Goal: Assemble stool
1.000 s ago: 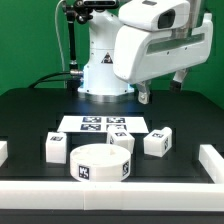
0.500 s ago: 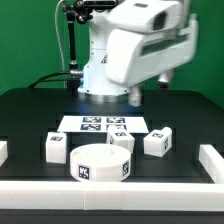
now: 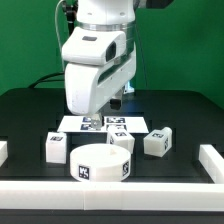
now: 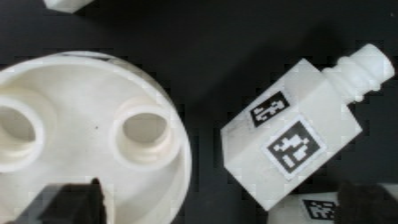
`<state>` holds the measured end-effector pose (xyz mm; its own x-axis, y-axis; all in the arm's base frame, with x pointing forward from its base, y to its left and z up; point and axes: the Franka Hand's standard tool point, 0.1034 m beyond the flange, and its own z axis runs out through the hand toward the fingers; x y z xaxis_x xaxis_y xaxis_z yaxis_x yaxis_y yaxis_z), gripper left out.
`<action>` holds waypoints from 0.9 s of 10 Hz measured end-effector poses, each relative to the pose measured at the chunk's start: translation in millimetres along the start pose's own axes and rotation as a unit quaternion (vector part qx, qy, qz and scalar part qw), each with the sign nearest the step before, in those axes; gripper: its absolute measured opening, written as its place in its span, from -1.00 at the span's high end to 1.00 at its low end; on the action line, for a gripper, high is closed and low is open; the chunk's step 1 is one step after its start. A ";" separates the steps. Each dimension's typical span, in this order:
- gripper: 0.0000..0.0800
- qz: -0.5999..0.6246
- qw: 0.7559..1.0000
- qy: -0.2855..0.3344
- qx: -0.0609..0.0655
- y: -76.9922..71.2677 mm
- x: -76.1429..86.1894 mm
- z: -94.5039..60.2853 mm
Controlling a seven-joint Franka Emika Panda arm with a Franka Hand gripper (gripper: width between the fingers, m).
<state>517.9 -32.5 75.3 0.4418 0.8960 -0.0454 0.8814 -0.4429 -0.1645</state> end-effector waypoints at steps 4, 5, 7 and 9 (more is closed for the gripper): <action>-0.62 -0.118 0.993 0.006 -0.009 11.4 -4.0 12.4; -0.62 -0.149 0.989 -0.002 -0.011 12.5 6.1 15.8; -0.62 -0.147 0.989 -0.001 -0.010 12.6 6.2 16.5; -0.62 -0.150 0.989 -0.001 -0.009 12.4 5.8 18.5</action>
Offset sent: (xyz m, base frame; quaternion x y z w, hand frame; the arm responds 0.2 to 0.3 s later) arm 0.0235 0.0080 -0.0200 -0.0174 0.0911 -0.2527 0.9631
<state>528.3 -32.2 54.8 0.1593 0.9872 0.0007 0.9757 -0.1574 -0.1524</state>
